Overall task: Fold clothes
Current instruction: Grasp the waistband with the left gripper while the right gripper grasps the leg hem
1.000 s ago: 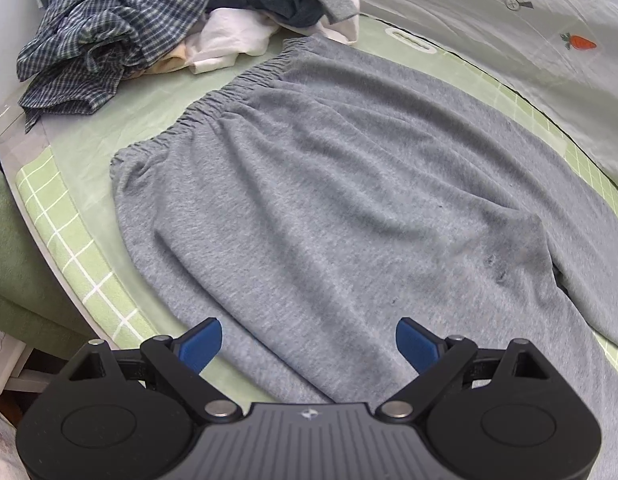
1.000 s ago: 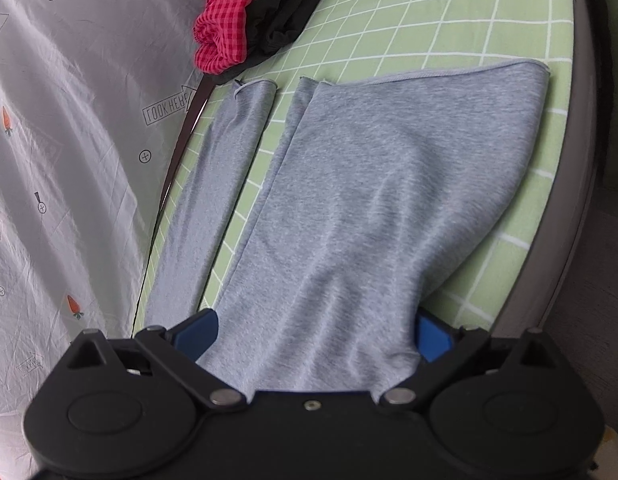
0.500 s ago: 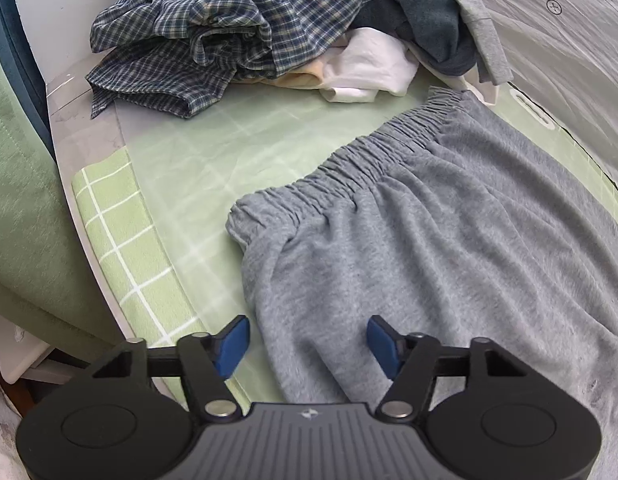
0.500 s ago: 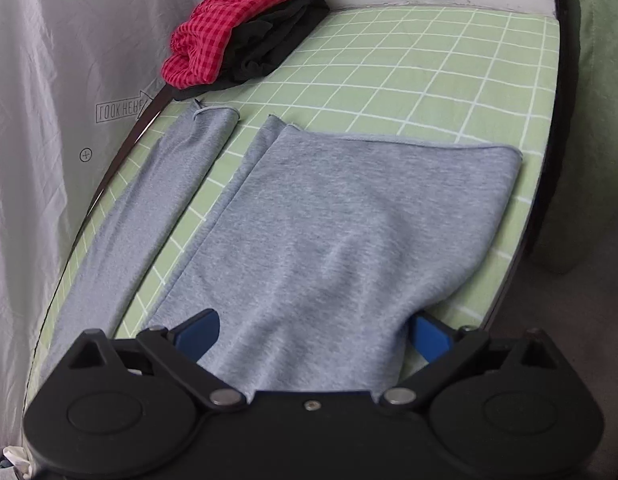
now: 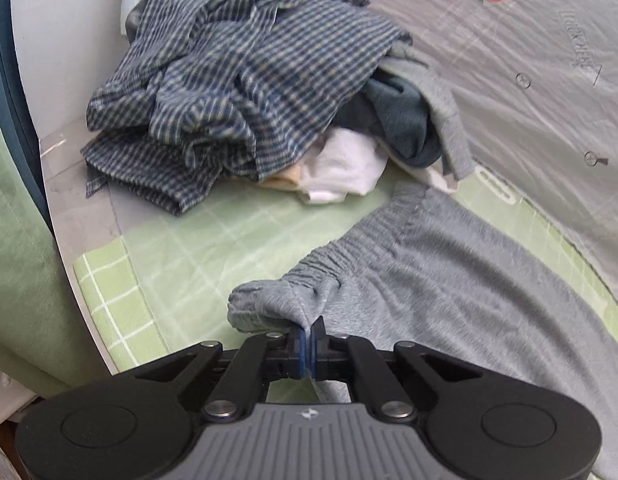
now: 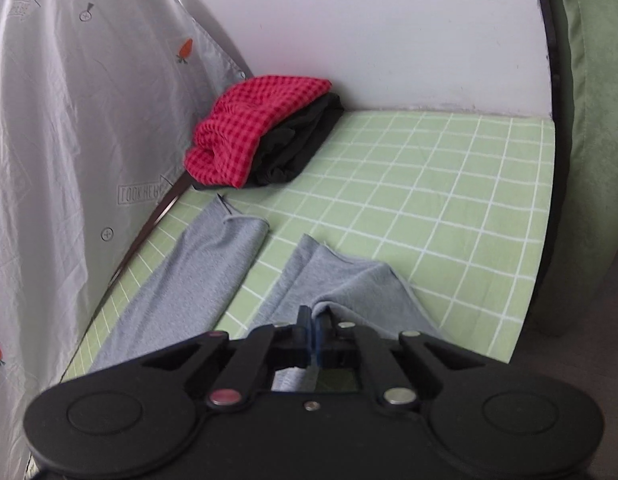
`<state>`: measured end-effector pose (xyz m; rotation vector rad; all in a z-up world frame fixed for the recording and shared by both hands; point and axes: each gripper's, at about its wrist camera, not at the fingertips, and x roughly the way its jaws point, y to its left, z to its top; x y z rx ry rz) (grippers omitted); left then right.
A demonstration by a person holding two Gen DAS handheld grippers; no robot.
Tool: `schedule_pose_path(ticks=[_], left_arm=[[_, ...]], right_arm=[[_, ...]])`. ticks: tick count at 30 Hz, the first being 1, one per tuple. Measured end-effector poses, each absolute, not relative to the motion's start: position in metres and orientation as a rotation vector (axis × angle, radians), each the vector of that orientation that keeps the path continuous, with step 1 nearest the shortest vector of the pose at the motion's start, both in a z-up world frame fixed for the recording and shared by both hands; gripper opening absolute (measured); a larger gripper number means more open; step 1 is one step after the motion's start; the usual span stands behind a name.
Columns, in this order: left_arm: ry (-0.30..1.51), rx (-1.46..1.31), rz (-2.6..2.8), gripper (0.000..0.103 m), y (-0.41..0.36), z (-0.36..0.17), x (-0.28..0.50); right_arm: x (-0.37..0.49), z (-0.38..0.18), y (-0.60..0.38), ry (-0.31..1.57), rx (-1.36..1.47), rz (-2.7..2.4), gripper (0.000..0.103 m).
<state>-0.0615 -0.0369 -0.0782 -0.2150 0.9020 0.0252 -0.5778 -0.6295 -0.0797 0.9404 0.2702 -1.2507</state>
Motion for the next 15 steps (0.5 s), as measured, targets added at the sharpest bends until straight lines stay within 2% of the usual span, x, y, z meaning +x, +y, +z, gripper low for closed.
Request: schedule_pose_path(ticks=[3,7,15], left_arm=[[0.884,-0.201,0.030,0.003,-0.036,-0.067,-0.060],[0.955,-0.235,0.072,0.003,-0.032,-0.086,-0.058],[0.883,-0.233,0.023,0.003,-0.047,-0.057,-0.054]], right_arm=[[-0.579,-0.072,-0.631,0.282,0.907,-1.268,0.002],[-0.581,-0.089,-0.634,0.325,0.948,-1.292,0.002],[-0.562,-0.075,-0.647,0.318,0.894,-1.289,0.002]])
